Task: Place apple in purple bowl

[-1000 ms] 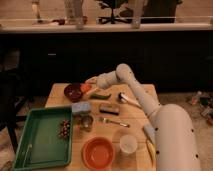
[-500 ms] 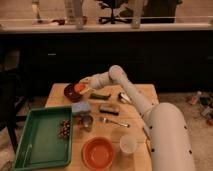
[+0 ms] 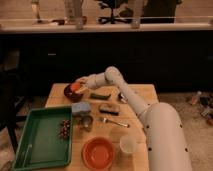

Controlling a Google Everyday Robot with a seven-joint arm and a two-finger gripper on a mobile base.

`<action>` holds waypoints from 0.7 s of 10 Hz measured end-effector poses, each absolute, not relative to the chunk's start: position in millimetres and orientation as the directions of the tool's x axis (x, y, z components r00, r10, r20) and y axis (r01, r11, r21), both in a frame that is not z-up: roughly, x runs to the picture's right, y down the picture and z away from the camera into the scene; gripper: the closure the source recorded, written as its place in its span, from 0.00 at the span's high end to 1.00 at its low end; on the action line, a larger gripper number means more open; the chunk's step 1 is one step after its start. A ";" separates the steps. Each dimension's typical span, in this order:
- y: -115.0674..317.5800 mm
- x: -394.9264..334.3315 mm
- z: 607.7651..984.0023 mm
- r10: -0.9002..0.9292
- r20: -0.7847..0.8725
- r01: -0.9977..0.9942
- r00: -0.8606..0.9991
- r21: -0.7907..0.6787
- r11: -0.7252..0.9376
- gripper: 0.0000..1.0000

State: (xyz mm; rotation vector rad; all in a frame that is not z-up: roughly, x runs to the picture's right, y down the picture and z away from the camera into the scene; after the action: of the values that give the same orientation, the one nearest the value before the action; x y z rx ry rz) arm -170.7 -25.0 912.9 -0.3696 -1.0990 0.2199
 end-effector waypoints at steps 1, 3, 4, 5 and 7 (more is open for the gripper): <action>-27.4 -173.9 913.6 0.354 0.826 0.008 0.439 -0.398 0.918 0.00; -30.0 -183.0 916.2 0.347 0.826 0.028 0.445 -0.400 0.916 0.00; -30.3 -182.5 916.0 0.348 0.825 0.027 0.445 -0.401 0.916 0.01; -30.7 -180.0 916.6 0.350 0.824 0.024 0.446 -0.402 0.915 0.07; -30.2 -183.0 916.2 0.349 0.825 0.027 0.445 -0.402 0.915 0.25</action>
State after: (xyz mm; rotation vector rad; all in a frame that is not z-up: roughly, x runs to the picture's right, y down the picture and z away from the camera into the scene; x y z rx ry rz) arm -183.0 -30.2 916.2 -0.3850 -1.0984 0.2052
